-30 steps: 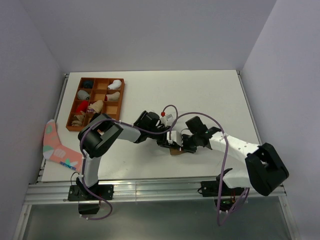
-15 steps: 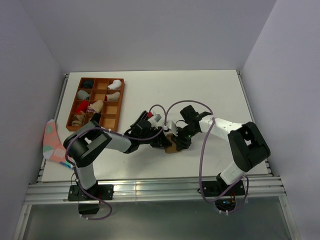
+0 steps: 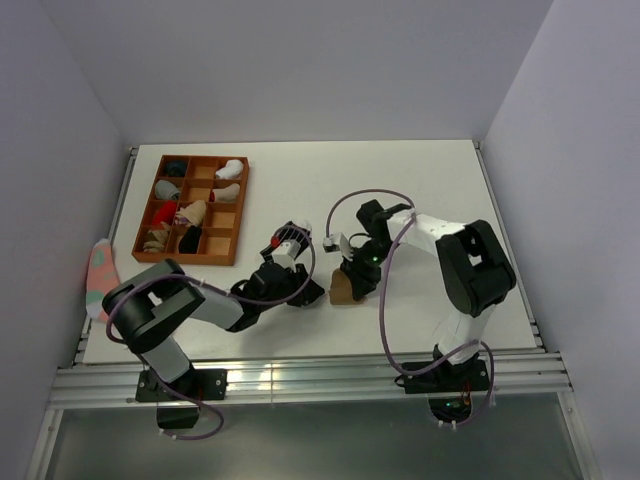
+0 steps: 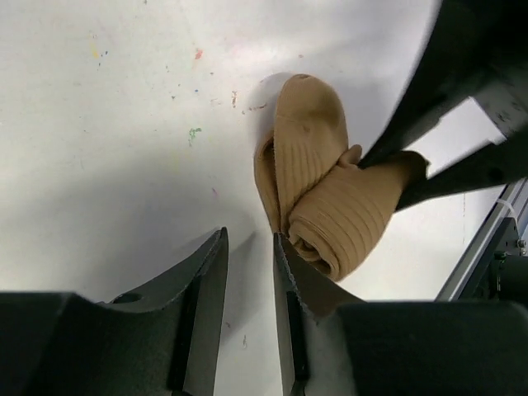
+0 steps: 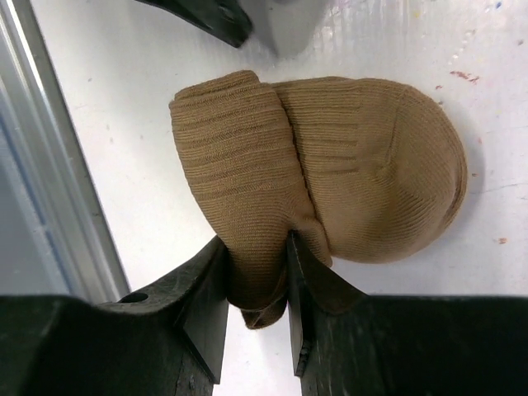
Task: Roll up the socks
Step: Roll the sock at the center of the board.
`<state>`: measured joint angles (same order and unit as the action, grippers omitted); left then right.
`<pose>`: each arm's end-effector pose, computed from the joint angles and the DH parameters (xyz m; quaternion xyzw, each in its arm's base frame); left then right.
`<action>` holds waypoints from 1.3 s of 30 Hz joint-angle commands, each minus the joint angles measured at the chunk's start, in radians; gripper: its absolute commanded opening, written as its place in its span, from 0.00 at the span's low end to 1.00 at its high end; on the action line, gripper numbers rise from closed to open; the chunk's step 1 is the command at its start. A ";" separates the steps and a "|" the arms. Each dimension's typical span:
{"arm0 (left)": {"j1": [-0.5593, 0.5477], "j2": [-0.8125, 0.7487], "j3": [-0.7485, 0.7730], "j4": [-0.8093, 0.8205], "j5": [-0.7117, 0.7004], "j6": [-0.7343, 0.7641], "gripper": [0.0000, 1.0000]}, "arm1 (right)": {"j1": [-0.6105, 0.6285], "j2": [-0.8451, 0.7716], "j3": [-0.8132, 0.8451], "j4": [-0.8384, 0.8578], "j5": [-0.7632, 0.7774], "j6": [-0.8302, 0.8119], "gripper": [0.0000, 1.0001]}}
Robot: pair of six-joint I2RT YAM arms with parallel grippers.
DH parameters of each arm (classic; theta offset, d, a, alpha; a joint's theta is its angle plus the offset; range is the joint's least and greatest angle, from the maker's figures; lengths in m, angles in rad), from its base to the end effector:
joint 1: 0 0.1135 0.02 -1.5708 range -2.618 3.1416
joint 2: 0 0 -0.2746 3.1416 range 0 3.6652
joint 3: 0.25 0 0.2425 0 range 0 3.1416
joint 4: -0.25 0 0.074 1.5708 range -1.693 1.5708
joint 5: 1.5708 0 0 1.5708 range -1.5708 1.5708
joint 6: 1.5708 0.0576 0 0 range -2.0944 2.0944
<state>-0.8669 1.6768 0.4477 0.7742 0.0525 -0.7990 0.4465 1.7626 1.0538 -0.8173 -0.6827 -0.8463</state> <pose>0.1934 -0.2325 0.1275 0.0427 0.8471 -0.4066 0.3396 0.2505 0.1602 0.1571 -0.5734 0.7475 0.3238 0.0871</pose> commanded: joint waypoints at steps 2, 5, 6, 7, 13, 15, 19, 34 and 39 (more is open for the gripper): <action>-0.040 -0.095 -0.043 0.145 -0.103 0.107 0.35 | -0.020 0.103 0.067 -0.222 0.055 -0.030 0.20; -0.064 -0.147 -0.052 0.165 -0.112 0.167 0.36 | -0.032 0.158 0.122 -0.285 0.052 -0.031 0.20; -0.072 -0.172 -0.044 0.148 -0.117 0.184 0.37 | -0.035 0.182 0.133 -0.298 0.051 -0.030 0.20; -0.089 -0.180 -0.037 0.142 -0.112 0.226 0.38 | -0.041 0.195 0.147 -0.312 0.048 -0.030 0.20; -0.130 -0.174 0.052 0.025 -0.004 0.375 0.44 | -0.054 0.297 0.245 -0.459 0.023 -0.094 0.20; -0.133 -0.155 0.084 0.004 0.064 0.397 0.48 | -0.054 0.319 0.271 -0.499 0.031 -0.109 0.20; -0.141 -0.109 0.143 -0.061 0.110 0.434 0.51 | -0.055 0.353 0.298 -0.510 0.046 -0.106 0.20; -0.156 0.032 0.190 -0.023 0.167 0.417 0.52 | -0.057 0.399 0.333 -0.490 0.049 -0.069 0.20; -0.156 0.058 0.201 -0.006 0.181 0.406 0.53 | -0.057 0.400 0.325 -0.484 0.048 -0.068 0.20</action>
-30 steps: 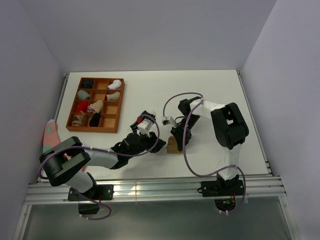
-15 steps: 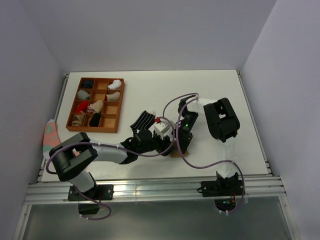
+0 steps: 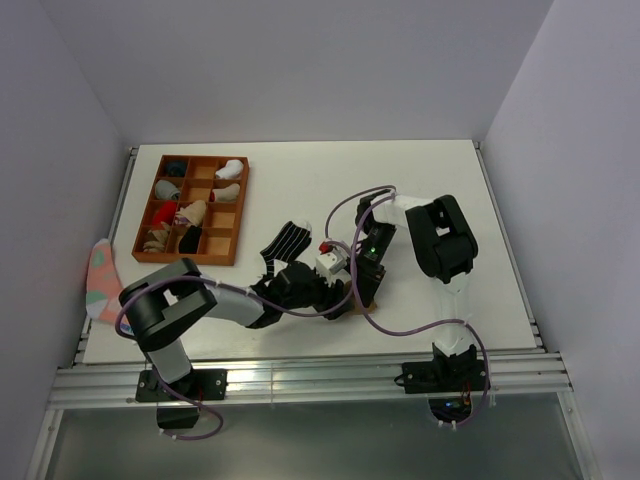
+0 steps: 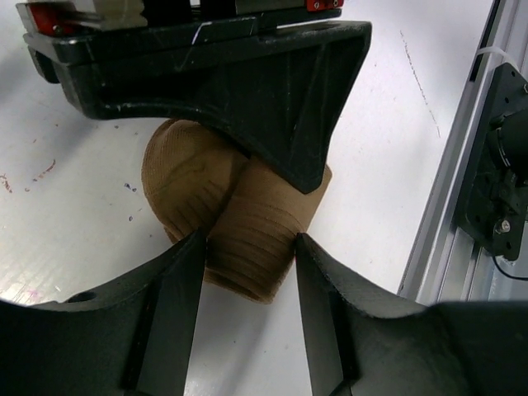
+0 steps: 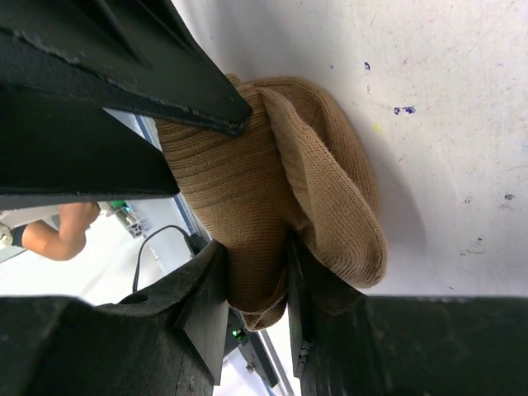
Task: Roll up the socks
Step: Roll the sock at the center of the board.
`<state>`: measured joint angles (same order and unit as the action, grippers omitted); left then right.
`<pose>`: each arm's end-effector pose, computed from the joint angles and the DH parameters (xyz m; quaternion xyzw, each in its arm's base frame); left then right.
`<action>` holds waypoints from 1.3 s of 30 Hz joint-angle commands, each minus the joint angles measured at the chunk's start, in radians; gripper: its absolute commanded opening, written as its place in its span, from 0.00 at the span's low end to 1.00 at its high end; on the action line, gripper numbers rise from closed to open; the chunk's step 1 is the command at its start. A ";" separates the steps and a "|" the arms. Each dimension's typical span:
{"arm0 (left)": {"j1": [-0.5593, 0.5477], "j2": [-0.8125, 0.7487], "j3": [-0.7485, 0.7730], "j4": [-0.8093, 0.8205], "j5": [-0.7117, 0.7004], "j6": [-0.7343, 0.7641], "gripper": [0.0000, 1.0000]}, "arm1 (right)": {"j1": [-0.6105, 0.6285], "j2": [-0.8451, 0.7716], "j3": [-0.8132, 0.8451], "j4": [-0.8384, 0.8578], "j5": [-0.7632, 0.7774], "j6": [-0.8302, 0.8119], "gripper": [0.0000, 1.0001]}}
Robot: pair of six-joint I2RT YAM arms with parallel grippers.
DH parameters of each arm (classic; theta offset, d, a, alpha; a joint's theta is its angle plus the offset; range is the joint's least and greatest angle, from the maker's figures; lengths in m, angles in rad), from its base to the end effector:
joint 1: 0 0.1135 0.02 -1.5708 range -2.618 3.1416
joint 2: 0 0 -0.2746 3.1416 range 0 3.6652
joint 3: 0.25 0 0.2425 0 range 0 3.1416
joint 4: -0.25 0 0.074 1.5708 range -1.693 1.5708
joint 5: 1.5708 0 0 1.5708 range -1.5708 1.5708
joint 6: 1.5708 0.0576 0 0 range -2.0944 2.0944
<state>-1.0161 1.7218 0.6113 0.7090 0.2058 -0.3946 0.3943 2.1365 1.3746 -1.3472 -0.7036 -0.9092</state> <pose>0.1688 -0.2948 0.1502 0.3076 0.7724 -0.4211 0.3625 0.2794 0.1566 0.1253 0.4761 -0.7750 -0.3848 0.1568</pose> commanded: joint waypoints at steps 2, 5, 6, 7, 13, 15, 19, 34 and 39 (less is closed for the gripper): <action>-0.007 0.024 0.045 0.066 0.033 -0.001 0.53 | -0.005 0.025 0.000 0.052 0.072 -0.003 0.20; -0.007 0.042 0.050 0.081 0.035 -0.010 0.53 | -0.005 0.025 -0.003 0.056 0.072 -0.003 0.20; -0.007 0.051 0.050 0.087 0.029 -0.012 0.53 | -0.003 0.023 -0.005 0.057 0.072 -0.002 0.20; -0.007 0.056 0.050 0.095 0.023 -0.016 0.53 | -0.005 0.023 -0.005 0.059 0.072 -0.002 0.20; -0.007 0.102 0.068 0.104 0.012 -0.033 0.52 | -0.005 0.025 -0.009 0.062 0.067 -0.002 0.20; -0.007 0.117 0.082 0.092 0.012 -0.049 0.47 | -0.005 0.020 -0.014 0.065 0.069 -0.002 0.20; -0.007 0.127 0.073 0.090 0.003 -0.085 0.30 | -0.005 -0.003 -0.038 0.095 0.076 0.013 0.21; -0.010 0.223 0.077 -0.034 0.007 -0.257 0.00 | -0.023 -0.344 -0.241 0.436 0.138 0.171 0.48; -0.009 0.236 0.125 -0.147 0.015 -0.285 0.00 | -0.067 -0.549 -0.324 0.528 0.131 0.145 0.51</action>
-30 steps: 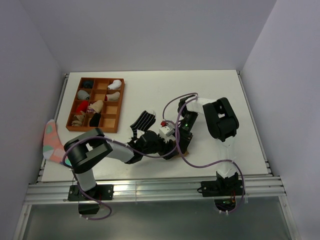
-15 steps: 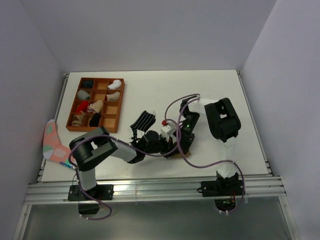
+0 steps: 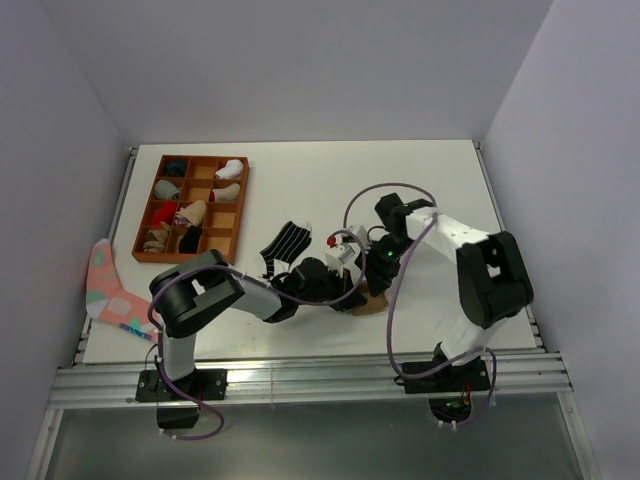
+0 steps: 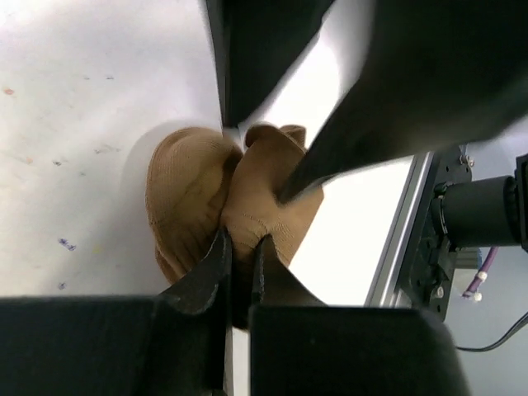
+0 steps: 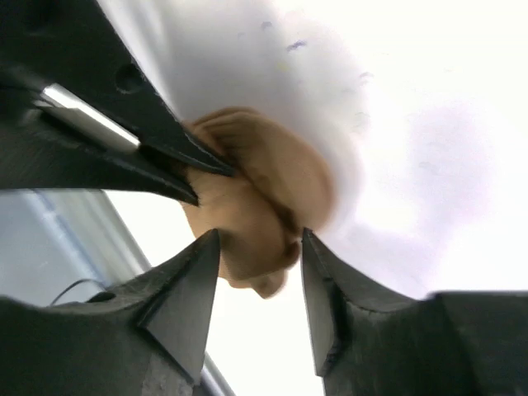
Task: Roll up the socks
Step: Roll the sock at the center of the board.
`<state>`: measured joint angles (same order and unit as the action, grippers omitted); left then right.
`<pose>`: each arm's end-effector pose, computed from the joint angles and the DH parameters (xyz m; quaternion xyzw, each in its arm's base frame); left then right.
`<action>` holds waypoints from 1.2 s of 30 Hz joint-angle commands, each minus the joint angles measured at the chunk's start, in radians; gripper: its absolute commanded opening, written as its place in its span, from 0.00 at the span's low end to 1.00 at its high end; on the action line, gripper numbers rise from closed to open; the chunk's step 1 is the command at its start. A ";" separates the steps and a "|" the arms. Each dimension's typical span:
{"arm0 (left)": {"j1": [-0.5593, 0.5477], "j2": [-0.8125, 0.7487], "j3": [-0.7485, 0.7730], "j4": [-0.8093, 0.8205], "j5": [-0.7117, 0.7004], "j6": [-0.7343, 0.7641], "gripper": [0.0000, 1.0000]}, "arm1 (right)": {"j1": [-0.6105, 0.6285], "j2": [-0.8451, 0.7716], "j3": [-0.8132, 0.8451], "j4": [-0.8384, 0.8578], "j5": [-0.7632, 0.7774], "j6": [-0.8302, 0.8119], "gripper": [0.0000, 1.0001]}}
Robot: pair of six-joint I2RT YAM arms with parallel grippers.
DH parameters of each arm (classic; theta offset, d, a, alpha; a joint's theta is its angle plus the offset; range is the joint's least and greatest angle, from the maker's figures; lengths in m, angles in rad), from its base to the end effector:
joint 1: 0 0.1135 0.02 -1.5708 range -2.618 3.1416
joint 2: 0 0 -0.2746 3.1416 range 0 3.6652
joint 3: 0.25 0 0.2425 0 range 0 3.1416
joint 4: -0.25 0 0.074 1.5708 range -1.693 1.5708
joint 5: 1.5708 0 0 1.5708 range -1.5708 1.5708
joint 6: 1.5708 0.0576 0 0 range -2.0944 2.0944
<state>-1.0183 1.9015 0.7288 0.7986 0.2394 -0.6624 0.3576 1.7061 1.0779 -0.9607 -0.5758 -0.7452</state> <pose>0.1860 -0.3277 0.1324 0.2114 0.7955 -0.4824 0.2996 0.2515 0.1275 0.1738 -0.5001 0.8181 0.2803 0.0462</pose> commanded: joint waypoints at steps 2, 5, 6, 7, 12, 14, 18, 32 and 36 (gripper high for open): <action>-0.005 0.050 0.023 -0.288 -0.003 -0.020 0.00 | -0.054 -0.192 -0.073 0.183 -0.006 -0.029 0.55; 0.012 0.039 0.034 -0.337 0.031 -0.042 0.00 | -0.080 -0.256 -0.121 0.201 -0.024 -0.063 0.56; 0.027 0.034 0.034 -0.346 0.038 -0.054 0.00 | -0.086 -0.267 -0.133 0.212 -0.021 -0.066 0.57; 0.035 0.030 0.037 -0.366 0.056 -0.058 0.00 | -0.094 -0.284 -0.151 0.214 -0.022 -0.077 0.57; 0.073 0.021 0.055 -0.430 0.121 -0.068 0.00 | -0.135 -0.342 -0.219 0.264 -0.044 -0.098 0.57; 0.093 0.033 0.072 -0.466 0.164 -0.074 0.00 | -0.152 -0.373 -0.236 0.270 -0.073 -0.126 0.58; 0.138 0.057 0.090 -0.515 0.242 -0.085 0.00 | -0.181 -0.422 -0.274 0.215 -0.125 -0.233 0.59; 0.191 0.157 0.216 -0.680 0.348 -0.091 0.00 | -0.067 -0.628 -0.450 0.322 -0.081 -0.339 0.66; 0.196 0.188 0.254 -0.713 0.359 -0.086 0.00 | 0.026 -0.652 -0.510 0.407 -0.016 -0.312 0.67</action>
<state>-0.8192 2.0026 0.9977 0.3000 0.6781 -0.7998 0.3294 1.0801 0.5972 -0.6579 -0.6441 -1.0672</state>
